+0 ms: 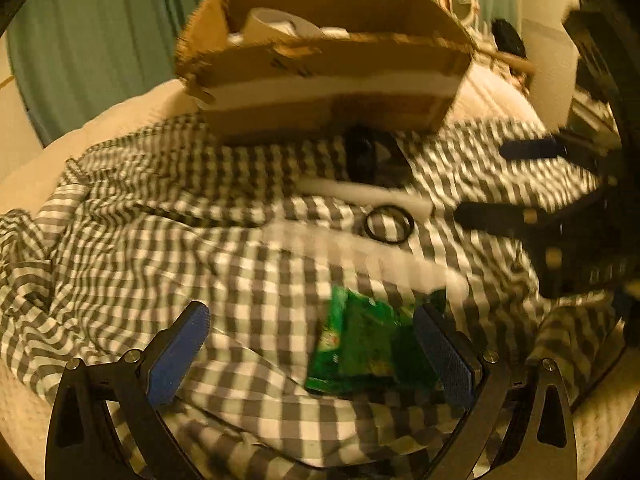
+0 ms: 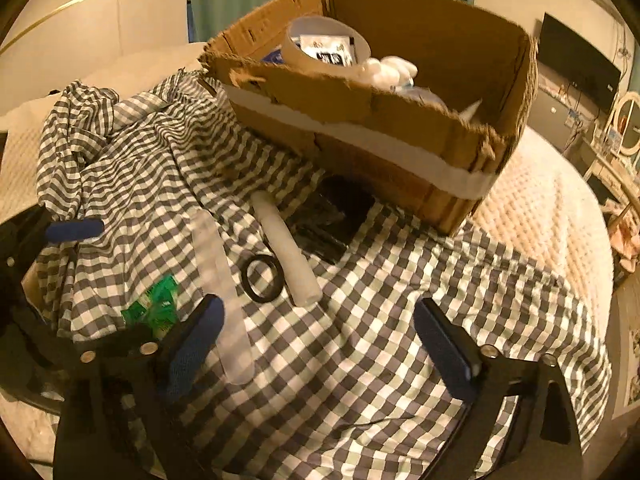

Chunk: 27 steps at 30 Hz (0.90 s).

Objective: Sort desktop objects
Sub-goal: 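Grasp the green packet with the left gripper while the right grasps the white comb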

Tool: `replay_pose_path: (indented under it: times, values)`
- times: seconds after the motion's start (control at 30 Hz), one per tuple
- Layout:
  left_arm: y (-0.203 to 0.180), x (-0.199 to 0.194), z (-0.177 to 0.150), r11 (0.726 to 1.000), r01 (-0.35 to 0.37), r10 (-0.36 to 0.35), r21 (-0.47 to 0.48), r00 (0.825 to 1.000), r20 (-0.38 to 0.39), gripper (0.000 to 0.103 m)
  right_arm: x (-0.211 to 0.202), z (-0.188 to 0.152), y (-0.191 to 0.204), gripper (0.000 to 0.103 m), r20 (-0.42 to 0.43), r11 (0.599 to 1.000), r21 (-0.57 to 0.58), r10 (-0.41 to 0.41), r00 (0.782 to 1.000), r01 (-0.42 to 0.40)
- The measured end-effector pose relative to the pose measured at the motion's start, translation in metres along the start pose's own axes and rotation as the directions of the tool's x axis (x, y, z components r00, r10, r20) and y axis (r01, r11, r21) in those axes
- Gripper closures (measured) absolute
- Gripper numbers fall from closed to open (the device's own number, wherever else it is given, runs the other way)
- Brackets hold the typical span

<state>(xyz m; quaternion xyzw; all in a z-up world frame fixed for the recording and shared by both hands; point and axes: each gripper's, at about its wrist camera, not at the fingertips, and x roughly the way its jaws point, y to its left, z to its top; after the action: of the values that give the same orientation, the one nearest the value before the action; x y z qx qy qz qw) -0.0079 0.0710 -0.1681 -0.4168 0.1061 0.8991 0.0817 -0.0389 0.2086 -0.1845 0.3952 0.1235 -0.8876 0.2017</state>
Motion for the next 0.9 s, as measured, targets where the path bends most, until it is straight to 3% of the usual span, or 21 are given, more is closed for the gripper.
replay_pose_path:
  times: [0.13, 0.33, 0.37, 0.43, 0.5, 0.7, 0.8, 0.9]
  values:
    - [-0.008, 0.008, -0.002, 0.999, 0.054, -0.053, 0.009, 0.998, -0.032, 0.000, 0.004, -0.002, -0.004, 0.019, -0.011, 1.000, -0.001, 0.020, 1.000, -0.020]
    - [-0.011, 0.031, -0.002, 0.989, 0.149, -0.149, -0.008, 0.978, -0.144, 0.002, 0.013, -0.005, 0.012, 0.021, -0.048, 0.994, -0.059, 0.085, 0.995, -0.088]
    - [-0.008, 0.033, -0.001, 0.986, 0.162, -0.164, -0.025, 0.975, -0.153, 0.007, 0.016, -0.005, 0.014, 0.021, -0.056, 0.994, -0.068, 0.085, 0.995, -0.089]
    - [0.001, 0.034, 0.001, 0.981, 0.180, -0.189, -0.069, 0.969, -0.161, 0.045, 0.021, -0.007, 0.018, 0.021, -0.075, 0.992, -0.083, 0.090, 0.993, -0.096]
    - [0.010, 0.032, 0.004, 0.981, 0.169, -0.182, -0.090, 0.970, -0.160, 0.067, 0.026, -0.008, 0.018, 0.021, -0.088, 0.989, -0.075, 0.123, 0.988, -0.130]
    - [0.038, 0.024, 0.012, 0.985, 0.103, -0.120, -0.136, 0.985, -0.121, 0.068, 0.044, -0.009, 0.037, 0.027, -0.134, 0.982, -0.115, 0.136, 0.982, -0.152]
    - [0.057, 0.020, 0.013, 0.979, 0.091, -0.109, -0.184, 0.990, -0.093, 0.068, 0.057, -0.008, 0.051, 0.054, -0.173, 0.979, -0.141, 0.122, 0.977, -0.148]
    - [0.070, 0.011, 0.017, 0.981, 0.036, -0.048, -0.190, 0.997, -0.060, 0.068, 0.063, -0.008, 0.061, 0.066, -0.182, 0.977, -0.169, 0.097, 0.979, -0.128]
